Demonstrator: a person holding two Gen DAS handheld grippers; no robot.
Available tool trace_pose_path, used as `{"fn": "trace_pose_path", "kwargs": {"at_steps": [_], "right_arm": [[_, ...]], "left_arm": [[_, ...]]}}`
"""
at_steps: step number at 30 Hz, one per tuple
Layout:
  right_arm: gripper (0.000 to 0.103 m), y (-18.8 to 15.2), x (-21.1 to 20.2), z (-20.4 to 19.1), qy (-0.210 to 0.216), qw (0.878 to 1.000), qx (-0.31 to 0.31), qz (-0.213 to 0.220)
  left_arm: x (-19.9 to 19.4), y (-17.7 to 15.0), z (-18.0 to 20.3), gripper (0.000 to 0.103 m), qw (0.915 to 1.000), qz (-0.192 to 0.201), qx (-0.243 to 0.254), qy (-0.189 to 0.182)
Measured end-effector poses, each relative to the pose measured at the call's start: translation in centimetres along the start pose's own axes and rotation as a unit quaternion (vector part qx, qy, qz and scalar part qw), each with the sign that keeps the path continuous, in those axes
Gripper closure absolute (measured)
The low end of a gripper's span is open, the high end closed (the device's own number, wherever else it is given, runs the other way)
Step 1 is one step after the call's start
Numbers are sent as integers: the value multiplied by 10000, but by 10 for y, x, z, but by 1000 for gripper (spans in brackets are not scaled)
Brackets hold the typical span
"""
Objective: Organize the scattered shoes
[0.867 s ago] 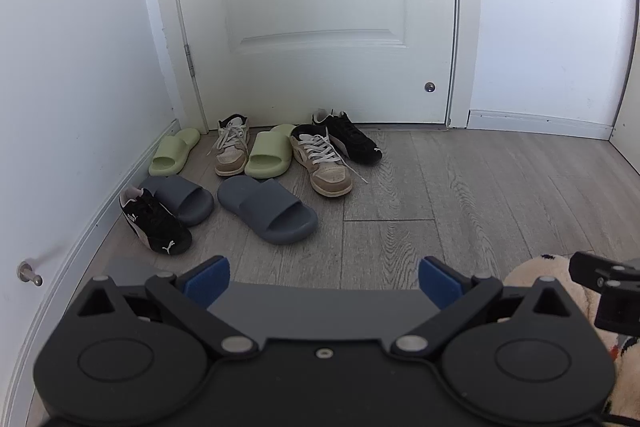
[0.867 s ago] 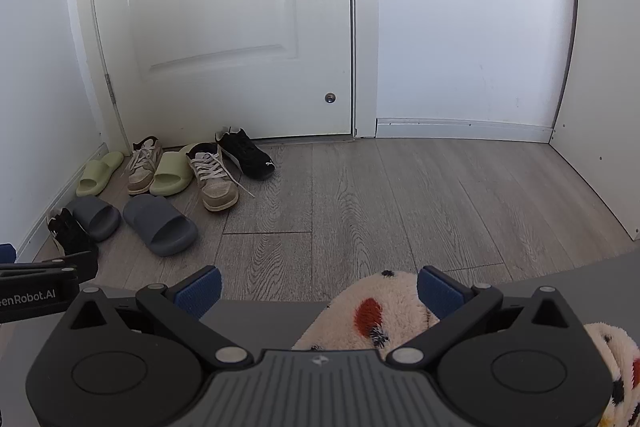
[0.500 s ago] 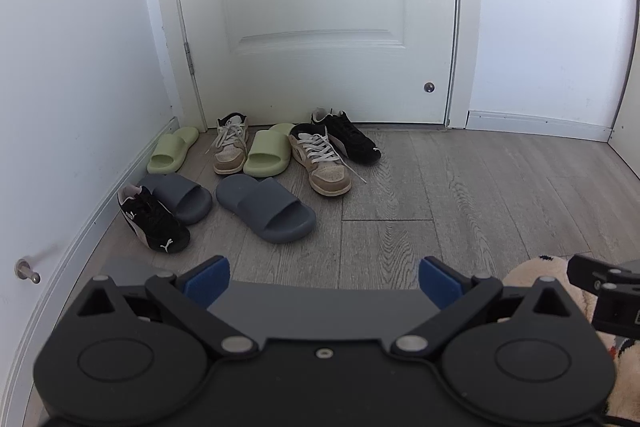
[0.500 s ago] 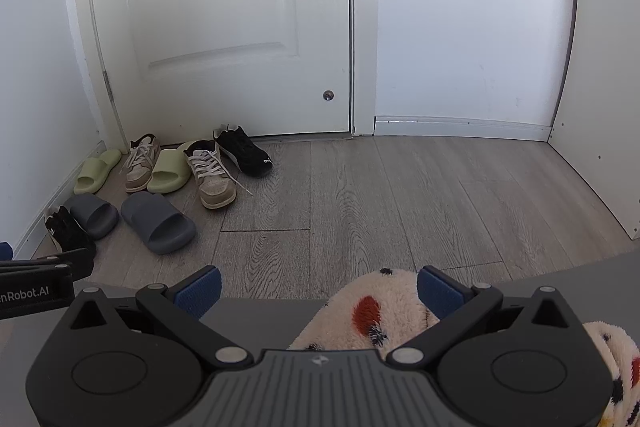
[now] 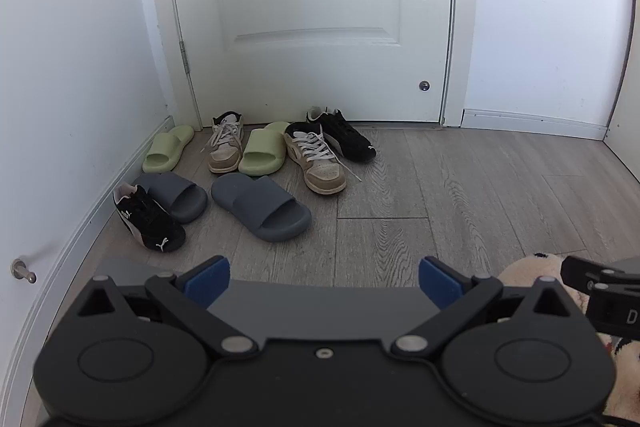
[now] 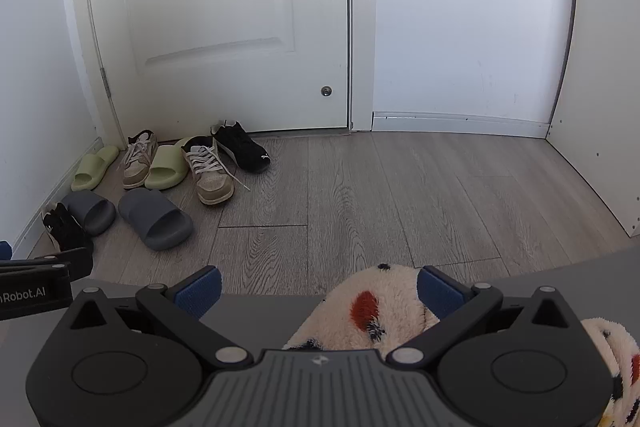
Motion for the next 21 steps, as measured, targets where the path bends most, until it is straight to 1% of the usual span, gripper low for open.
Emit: {"fn": "trace_pose_path", "kwargs": {"at_steps": [21], "right_arm": [[0,-1,0,-5,-46,10000,-69,-25]], "left_arm": [[0,-3,-5,1,10000,56,-14,-56]]}}
Point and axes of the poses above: each gripper's, at about its wrist camera, not at the fingertips, and x roughly the way its jaws point, z to its right, y to its top, the point moved 2 cm from there along x, roughly the way its jaws point, and after that the axes turned 6 degrees about x, right-handed, at the moved point
